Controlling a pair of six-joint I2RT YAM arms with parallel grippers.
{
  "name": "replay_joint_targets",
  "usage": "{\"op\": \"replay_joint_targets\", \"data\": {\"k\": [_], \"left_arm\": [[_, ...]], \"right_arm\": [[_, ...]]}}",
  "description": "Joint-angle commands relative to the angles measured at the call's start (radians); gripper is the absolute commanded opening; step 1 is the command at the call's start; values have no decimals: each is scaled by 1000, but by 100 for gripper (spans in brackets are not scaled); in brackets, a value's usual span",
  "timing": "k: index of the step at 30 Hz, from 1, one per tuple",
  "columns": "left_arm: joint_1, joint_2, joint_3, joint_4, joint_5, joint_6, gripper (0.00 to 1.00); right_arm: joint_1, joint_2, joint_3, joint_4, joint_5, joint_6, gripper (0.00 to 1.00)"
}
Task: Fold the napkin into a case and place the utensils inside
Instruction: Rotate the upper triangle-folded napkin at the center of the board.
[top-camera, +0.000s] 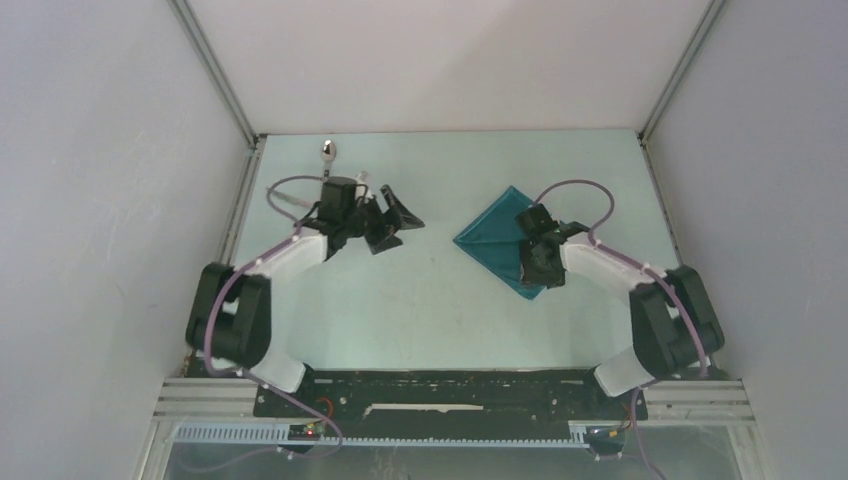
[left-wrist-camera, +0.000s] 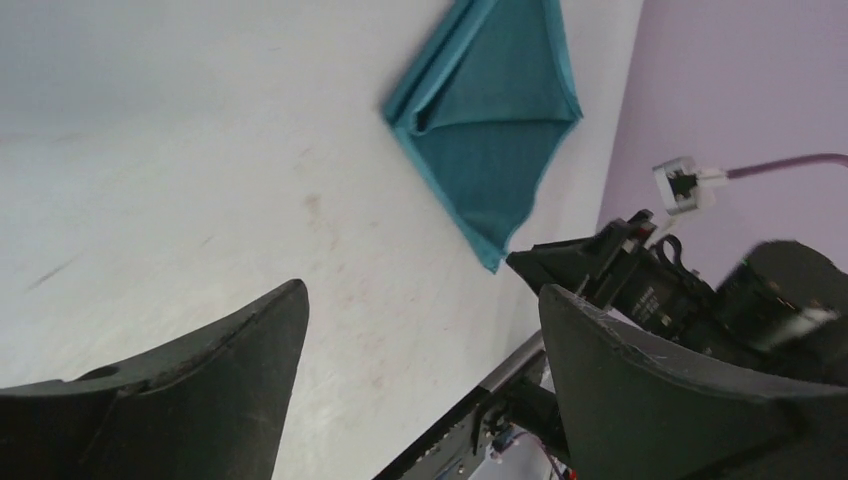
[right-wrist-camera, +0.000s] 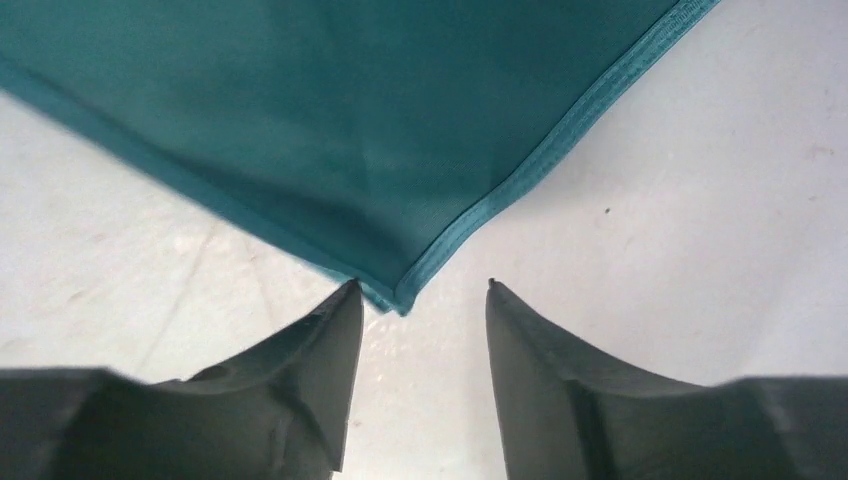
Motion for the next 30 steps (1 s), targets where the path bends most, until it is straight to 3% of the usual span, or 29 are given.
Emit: {"op": "replay_joint_targets", "data": {"k": [1,5,10,13,17,24,30], "left_arm": [[-113,200,195,123,90,-20,90],[-184,387,372,60,60,53,83],[-222,576,638,-213,-4,246,86],[-236,651,741,-323,-67,337,87],[-238,724,827,-377,-74,391,84],[-240,820,901,-368,-4,378,70],[-244,831,864,-309,83,355,72]], "right_arm": [[-34,-182,-14,62,-164,2,63],[-146,-276,-66,152,-329,67,68],[-327,-365,-216,307,-559,189,68],[-368,-372,-263,339,-608,192,68],[-389,-370,-274,329,-620,160,67],[-424,-395,-276,324,-645,130,66],[-430,-407,-277,315,-648,120,65]]}}
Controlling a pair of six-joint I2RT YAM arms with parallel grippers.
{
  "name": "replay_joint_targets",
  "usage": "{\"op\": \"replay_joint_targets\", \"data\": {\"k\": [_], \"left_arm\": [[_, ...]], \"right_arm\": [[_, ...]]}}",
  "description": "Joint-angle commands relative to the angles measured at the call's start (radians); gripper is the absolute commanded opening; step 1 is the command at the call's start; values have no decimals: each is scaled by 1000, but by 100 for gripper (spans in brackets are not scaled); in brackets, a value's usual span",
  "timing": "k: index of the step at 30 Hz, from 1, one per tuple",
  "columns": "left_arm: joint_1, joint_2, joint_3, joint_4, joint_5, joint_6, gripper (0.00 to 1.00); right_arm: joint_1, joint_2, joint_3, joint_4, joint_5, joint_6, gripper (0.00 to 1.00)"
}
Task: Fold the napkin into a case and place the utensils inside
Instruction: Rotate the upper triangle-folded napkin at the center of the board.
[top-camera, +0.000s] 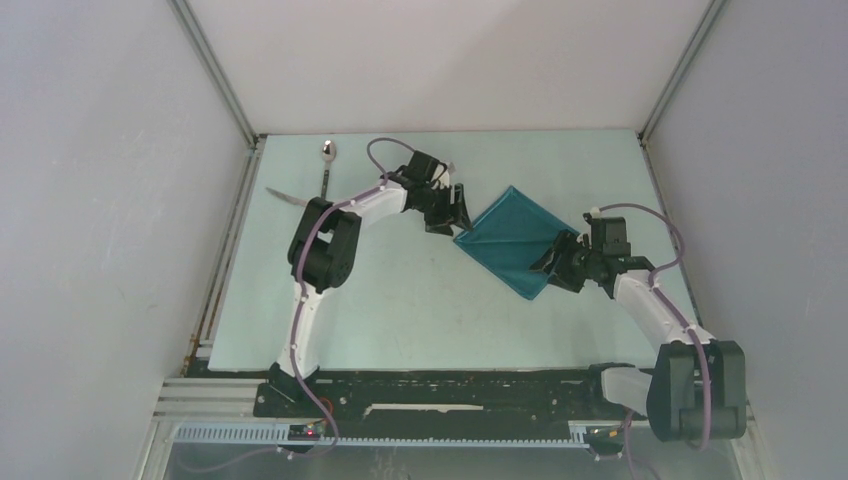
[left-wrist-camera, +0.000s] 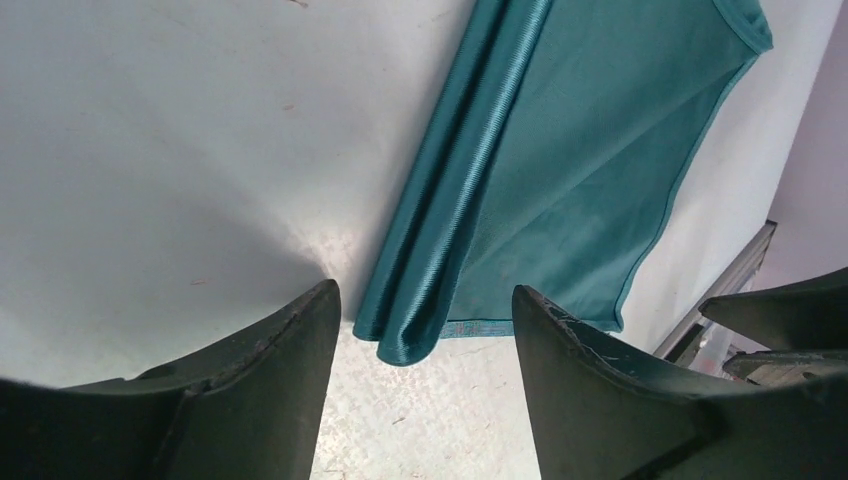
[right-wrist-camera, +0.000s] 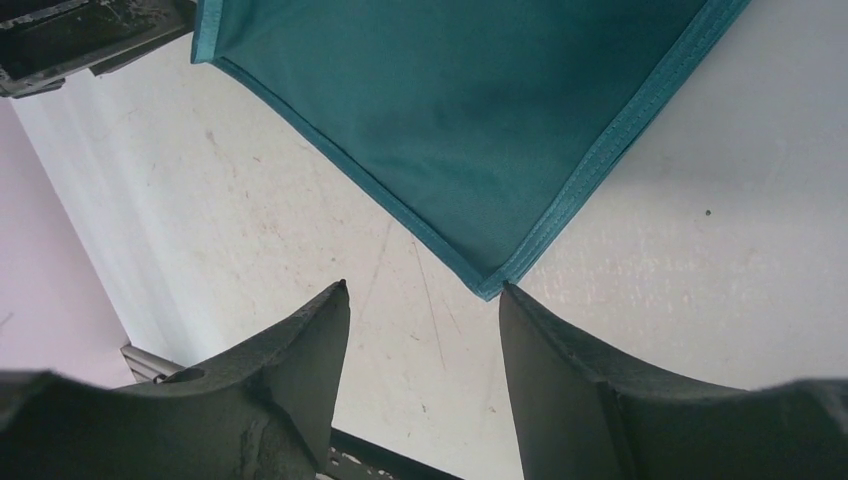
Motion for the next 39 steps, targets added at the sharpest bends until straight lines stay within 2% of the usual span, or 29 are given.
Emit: {"op": "replay_joint_targets", "data": {"k": [1,9,13,15,21,23,26,29,34,36,39], "left_arm": [[-12,8,-13,32,63,13,72],[-15,-18,-80,24,17,-4,45],[-16,-46,-137,70,15,-62,33],[-19,-78,-204,143,19,-119,28],[-31,-207,-473,402,-16,-321,20],[-46,-251,-556,511,-34,-390,10],[-102,-297,-701,703,-70,-551,8],[-203,-308,-797,864,-109,-720,9],[-344,-251,-901,1138,-144,-1050,9],[-381,-239,-911,1215,-159,-1107,14],[-405,-252,-904,1197,-162,-1095,30]], "right_arm": [[-6,-28,7,17,-24,-22,64],[-6,-39,8,26,-34,-18,64],[-5,-35,7,26,-20,-22,63],[-5,-31,8,27,-9,-29,64],[-11,4,8,45,12,-23,64],[-12,14,9,54,22,-19,64],[-18,30,17,61,34,-17,64],[-8,61,55,37,60,-33,64],[28,114,133,45,77,-33,65],[58,157,165,72,69,-20,65],[119,246,232,119,63,-2,65]]}}
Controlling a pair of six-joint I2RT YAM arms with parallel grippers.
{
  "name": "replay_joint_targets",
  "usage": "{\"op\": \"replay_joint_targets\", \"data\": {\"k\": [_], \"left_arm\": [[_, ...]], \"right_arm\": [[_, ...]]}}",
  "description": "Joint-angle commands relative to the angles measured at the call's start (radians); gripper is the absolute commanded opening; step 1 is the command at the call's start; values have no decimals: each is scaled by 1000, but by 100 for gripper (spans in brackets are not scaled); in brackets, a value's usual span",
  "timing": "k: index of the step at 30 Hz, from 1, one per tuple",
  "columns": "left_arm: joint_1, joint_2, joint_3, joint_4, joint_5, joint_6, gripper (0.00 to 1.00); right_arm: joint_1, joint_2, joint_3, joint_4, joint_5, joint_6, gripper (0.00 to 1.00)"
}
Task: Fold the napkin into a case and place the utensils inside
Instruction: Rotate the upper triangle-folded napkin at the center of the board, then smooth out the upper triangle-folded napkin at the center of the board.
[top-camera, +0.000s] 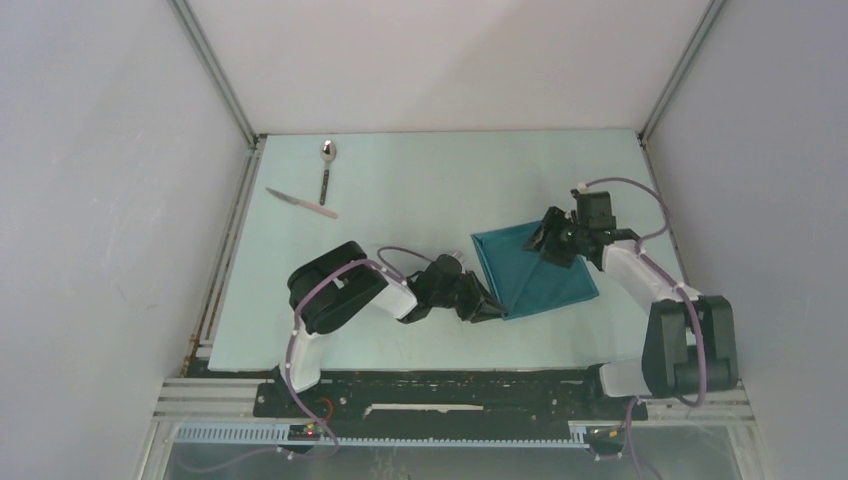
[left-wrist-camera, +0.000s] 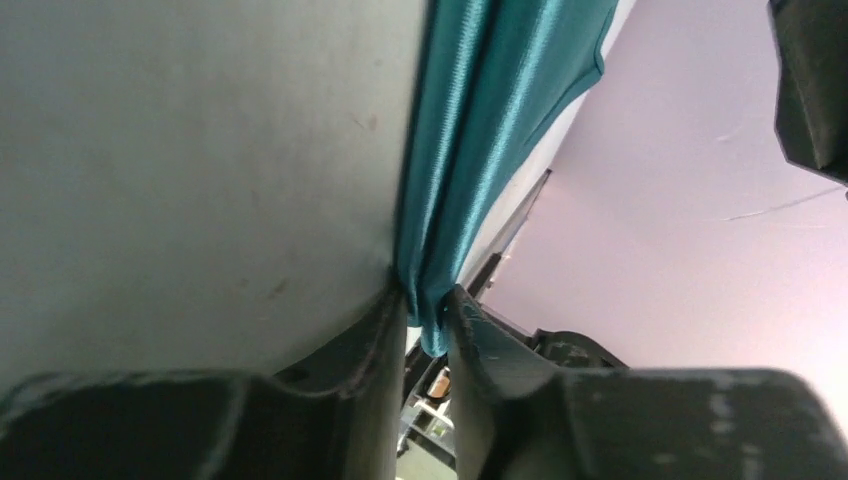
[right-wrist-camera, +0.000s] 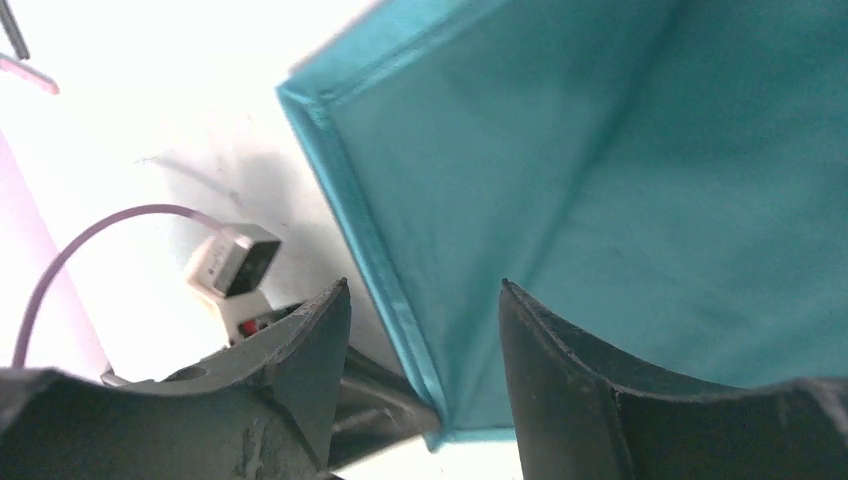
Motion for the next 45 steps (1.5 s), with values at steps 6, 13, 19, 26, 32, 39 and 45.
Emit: {"op": "replay_joint_targets", "data": {"k": [6,13,19,26,32,39,45], "left_arm": [[64,-122,-94,61,-26,-26,55],[177,-327,-212,-103,-69,184,65],[222,-469,-196,-324,-159,347,68],[229,-532,-179,-400,-189,410,68],[232,-522,-197,-367,-166,396,68],[240,-529,-204,-359,-155,395,69],[241,-535,-206,-359,-156,396,69]], "right_arm": [[177,304,255,125,-25,-29,59],[236,483,412,77,28,-59,54],[318,582,549,-85,272,-17,54],[359,629,607,-140,381,13,45],[374,668,649,-182,433,12,36],[379,680,660,-180,438,11,28],[397,661,661,-167,441,1,18]]}}
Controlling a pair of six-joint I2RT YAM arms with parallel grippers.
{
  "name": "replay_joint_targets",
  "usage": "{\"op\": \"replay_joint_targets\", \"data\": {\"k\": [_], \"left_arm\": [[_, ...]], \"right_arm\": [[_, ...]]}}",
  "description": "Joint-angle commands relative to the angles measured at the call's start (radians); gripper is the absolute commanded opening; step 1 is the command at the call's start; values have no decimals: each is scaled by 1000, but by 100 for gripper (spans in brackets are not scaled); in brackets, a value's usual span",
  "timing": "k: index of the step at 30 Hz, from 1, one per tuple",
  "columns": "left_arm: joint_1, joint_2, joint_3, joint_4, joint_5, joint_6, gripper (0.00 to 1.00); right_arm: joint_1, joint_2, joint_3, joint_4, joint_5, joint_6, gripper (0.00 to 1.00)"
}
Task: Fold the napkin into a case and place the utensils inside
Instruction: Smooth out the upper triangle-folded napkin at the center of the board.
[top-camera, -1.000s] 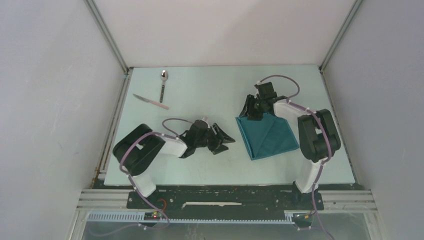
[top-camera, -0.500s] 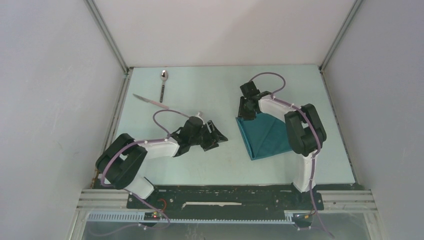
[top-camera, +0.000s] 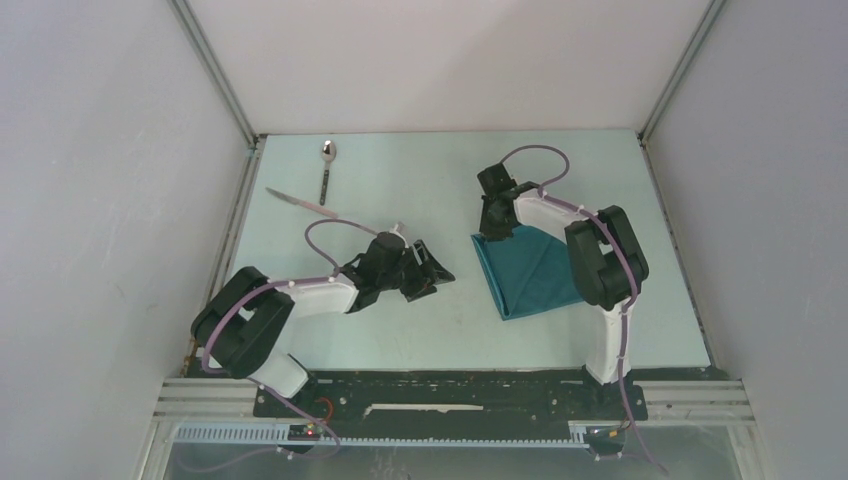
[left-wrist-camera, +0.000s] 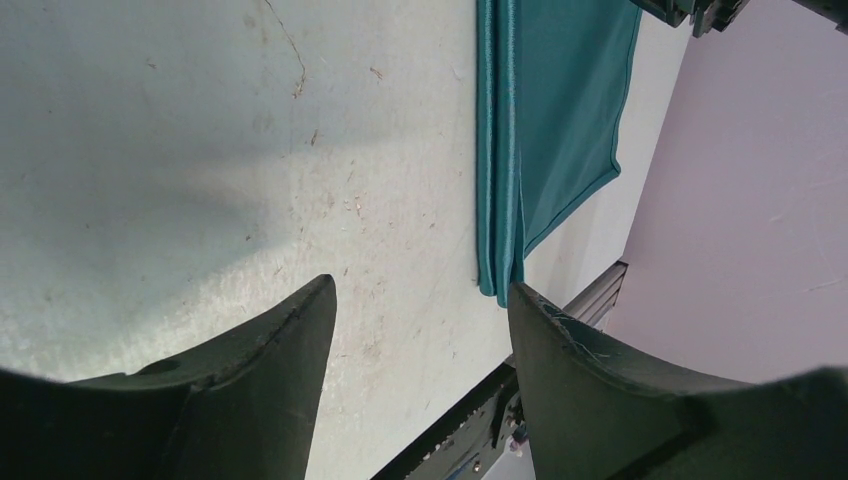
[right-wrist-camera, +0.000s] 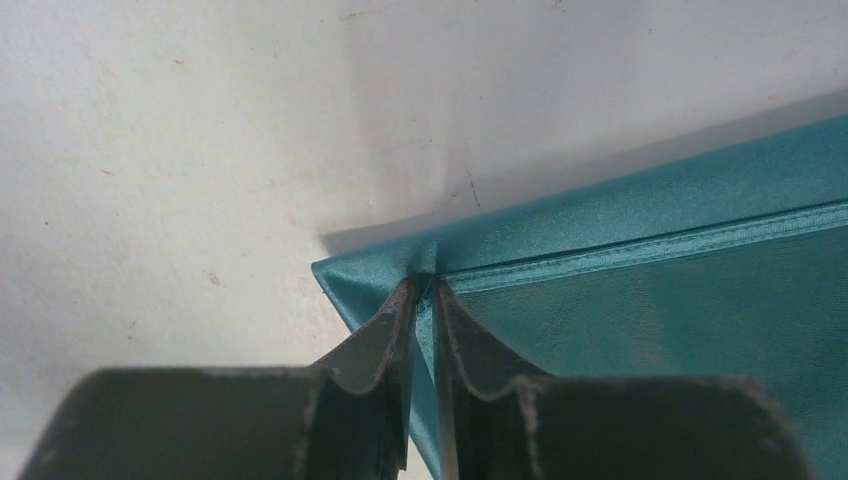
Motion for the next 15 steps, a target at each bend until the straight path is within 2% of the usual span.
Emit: {"op": "replay_joint_targets", "data": {"k": [1,7,15], "left_arm": [[8,-30,-1,21,1,27,69],[8,-23,-5,30,4,21,69],[10,-10,-10,46,11,15,69]], "right_arm": [[20,-15,37,1,31,-7,12],[25,-38,42,2,6,-11,4],[26,-35,58,6,-11,-13,4]]}}
